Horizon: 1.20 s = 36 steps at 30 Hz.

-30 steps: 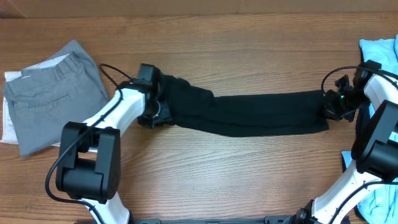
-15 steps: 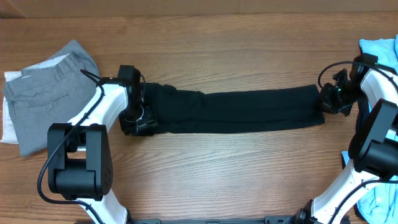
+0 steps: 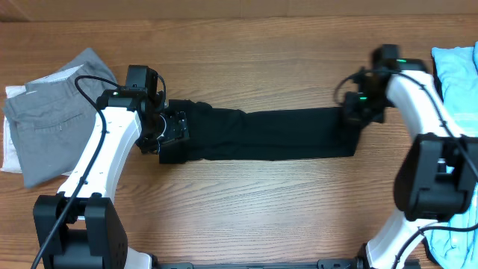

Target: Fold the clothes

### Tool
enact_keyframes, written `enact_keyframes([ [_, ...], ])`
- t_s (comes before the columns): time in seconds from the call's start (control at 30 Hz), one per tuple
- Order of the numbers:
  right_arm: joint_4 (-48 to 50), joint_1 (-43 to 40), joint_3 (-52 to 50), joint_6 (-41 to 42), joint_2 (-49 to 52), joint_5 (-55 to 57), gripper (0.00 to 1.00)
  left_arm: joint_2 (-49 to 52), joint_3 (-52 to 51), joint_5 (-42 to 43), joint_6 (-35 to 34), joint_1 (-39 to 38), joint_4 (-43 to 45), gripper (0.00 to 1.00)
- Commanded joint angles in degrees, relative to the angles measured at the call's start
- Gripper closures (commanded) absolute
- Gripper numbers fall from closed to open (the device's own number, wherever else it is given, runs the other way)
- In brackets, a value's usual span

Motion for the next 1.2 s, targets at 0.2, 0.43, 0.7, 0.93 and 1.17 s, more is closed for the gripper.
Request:
enact_keyframes([
  [0.2,-1.36,15.5,0.52,5.27,-1.57,3.43,0.96,-0.17,0.72,1.4,0.66,0.57,-0.35,0.21],
  [0.43,1.46,21.38,0.26,9.44,-1.57,2.91,0.96,-0.17,0.72,1.4,0.66,0.57,-0.46,0.2],
  [0.7,3.37,22.36,0.26,10.93,-1.57,1.2,0.96,-0.17,0.72,1.38,0.66,0.57,-0.5,0.21],
  [0.93,3.61,22.36,0.26,10.67,-1.57,-3.37,0.87,-0.17,0.72,1.36,1.07,0.59,-0.44,0.2],
  [1.17,3.98,22.36,0.26,2.51,-1.57,-16.11,0.62,-0.17,0.72,1.38,1.09,0.57,-0.5,0.2],
])
